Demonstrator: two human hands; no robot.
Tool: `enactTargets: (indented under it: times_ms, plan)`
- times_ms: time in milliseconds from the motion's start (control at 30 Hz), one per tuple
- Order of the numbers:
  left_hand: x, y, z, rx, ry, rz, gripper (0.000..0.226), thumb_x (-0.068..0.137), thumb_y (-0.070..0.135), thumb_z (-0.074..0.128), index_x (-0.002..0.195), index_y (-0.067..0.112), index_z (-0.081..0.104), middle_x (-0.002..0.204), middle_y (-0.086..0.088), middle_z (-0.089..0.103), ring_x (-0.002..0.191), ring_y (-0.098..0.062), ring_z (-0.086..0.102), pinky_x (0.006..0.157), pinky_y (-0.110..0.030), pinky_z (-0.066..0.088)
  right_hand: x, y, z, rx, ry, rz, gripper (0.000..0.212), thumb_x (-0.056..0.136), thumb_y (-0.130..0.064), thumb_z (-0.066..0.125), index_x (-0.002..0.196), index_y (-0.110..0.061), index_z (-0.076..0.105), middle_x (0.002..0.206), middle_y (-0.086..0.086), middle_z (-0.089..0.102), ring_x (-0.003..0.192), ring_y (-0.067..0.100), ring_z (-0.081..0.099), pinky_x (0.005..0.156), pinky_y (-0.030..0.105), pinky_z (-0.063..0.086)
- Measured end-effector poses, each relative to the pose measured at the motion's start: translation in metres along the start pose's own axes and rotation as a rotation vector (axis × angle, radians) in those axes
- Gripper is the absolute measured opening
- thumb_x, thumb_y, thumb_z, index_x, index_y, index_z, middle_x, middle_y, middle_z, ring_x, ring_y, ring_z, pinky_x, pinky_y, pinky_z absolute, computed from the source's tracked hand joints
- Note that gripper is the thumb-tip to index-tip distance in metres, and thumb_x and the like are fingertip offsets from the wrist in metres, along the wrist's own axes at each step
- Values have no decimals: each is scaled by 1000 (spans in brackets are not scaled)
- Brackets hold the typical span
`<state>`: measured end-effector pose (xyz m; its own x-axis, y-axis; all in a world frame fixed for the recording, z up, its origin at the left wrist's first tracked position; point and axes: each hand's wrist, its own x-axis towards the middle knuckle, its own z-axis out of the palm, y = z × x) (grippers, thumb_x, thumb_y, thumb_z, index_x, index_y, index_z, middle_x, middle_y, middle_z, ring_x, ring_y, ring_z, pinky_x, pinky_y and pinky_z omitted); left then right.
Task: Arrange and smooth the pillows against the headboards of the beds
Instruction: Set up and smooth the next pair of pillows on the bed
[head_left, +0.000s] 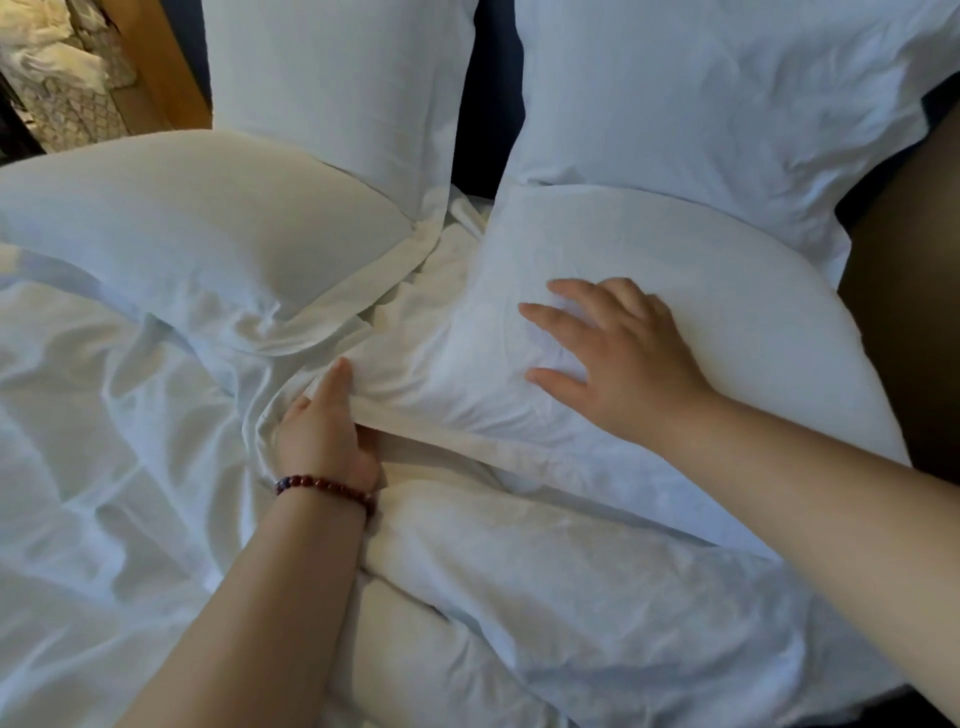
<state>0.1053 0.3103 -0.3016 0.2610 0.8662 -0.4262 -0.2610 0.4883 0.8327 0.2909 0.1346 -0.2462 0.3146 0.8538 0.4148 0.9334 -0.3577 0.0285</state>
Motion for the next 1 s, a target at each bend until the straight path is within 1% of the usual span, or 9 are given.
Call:
enactTargets:
  times_ms: [100, 200, 333, 533, 600, 733, 833, 933, 1000]
  plan:
    - [-2, 0, -15, 86, 72, 108, 20, 75, 40, 72, 90, 27, 75, 95, 0, 71, 77, -28, 66, 58, -36, 51, -2, 10, 3, -20, -111, 87, 66, 84, -74, 32, 140, -41, 45, 154, 1, 35, 143, 28, 26, 113, 46, 23]
    - [5, 3, -18, 219, 44, 68, 23, 84, 41, 59, 95, 27, 73, 93, -7, 68, 69, -30, 60, 46, -31, 47, -3, 10, 4, -21, -149, 92, 68, 84, -76, 27, 143, -43, 39, 156, 0, 32, 146, 24, 22, 117, 42, 16]
    - [21, 33, -5, 69, -220, -216, 56, 97, 43, 38, 108, -3, 67, 102, -21, 71, 91, -36, 69, 71, -42, 56, 1, 5, 1, -48, -158, 89, 69, 84, -75, 28, 141, -40, 43, 154, 2, 36, 143, 27, 28, 113, 44, 21]
    - [66, 67, 45, 796, -305, -25, 45, 83, 52, 65, 95, 9, 70, 82, -4, 76, 73, -17, 70, 61, -28, 54, 43, 3, -6, 23, -265, 67, 80, 76, -78, 18, 145, -42, 36, 158, -4, 28, 146, 20, 21, 116, 39, 15]
    - [85, 63, 72, 893, -391, -39, 48, 83, 52, 67, 96, 6, 68, 84, -7, 76, 79, -20, 72, 70, -31, 58, 63, 11, -7, 23, -299, 84, 74, 82, -76, 27, 147, -42, 31, 159, -5, 24, 146, 18, 18, 117, 37, 13]
    - [106, 35, 118, 719, -575, -265, 60, 79, 53, 71, 110, 4, 58, 96, -6, 70, 86, -19, 66, 81, -30, 53, 94, 43, -5, 9, -310, 143, 65, 89, -67, 39, 148, -40, 31, 160, -6, 22, 147, 16, 16, 119, 36, 12]
    - [119, 16, 134, 529, -623, -321, 54, 63, 43, 84, 98, 7, 65, 83, -5, 65, 70, -19, 61, 67, -30, 49, 101, 66, 0, 73, -318, 201, 62, 90, -65, 37, 147, -41, 33, 160, -8, 21, 148, 12, 13, 120, 34, 9]
    - [131, 6, 133, 375, -499, -136, 19, 75, 21, 81, 79, 12, 65, 84, -11, 69, 66, -24, 64, 66, -34, 54, 93, 84, 5, 110, -296, 215, 68, 86, -72, 26, 146, -42, 34, 160, -10, 21, 148, 10, 12, 121, 33, 8]
    - [136, 1, 129, 332, -421, -21, 28, 76, 20, 80, 68, 19, 54, 75, -10, 61, 58, -21, 56, 58, -32, 50, 88, 91, 7, 127, -282, 224, 74, 83, -79, 23, 146, -42, 34, 161, -11, 20, 148, 9, 12, 121, 33, 9]
